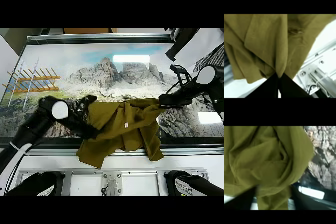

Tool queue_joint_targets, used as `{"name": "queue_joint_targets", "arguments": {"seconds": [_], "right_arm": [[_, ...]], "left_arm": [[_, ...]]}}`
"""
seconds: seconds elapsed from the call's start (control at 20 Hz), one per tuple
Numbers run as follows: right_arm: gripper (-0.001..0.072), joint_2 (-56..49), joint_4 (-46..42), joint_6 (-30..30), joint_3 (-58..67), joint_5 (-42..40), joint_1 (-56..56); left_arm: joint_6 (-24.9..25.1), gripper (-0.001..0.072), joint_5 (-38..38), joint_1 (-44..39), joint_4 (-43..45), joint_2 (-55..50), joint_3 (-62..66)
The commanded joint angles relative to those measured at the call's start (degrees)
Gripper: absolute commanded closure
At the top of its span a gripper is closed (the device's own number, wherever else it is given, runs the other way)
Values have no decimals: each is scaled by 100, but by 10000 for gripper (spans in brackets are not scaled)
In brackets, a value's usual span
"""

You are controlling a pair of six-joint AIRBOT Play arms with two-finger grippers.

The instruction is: Fold the clothes and pants, and hang the long-sleeved shirts on hangers.

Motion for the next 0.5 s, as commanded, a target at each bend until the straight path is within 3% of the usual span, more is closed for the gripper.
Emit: {"name": "queue_joint_targets", "arguments": {"seconds": [0.0,0.2,0.45], "right_arm": [[-8,-7,321,-22,-127,-636,4],[-8,409,306,-422,-282,-26,-299],[-8,1650,369,-308,-2608,-516,-1827]], "left_arm": [[-125,695,304,-407,-90,164,-595],[-142,695,431,-59,-138,162,-595],[-142,694,527,199,-195,164,-595]]}}
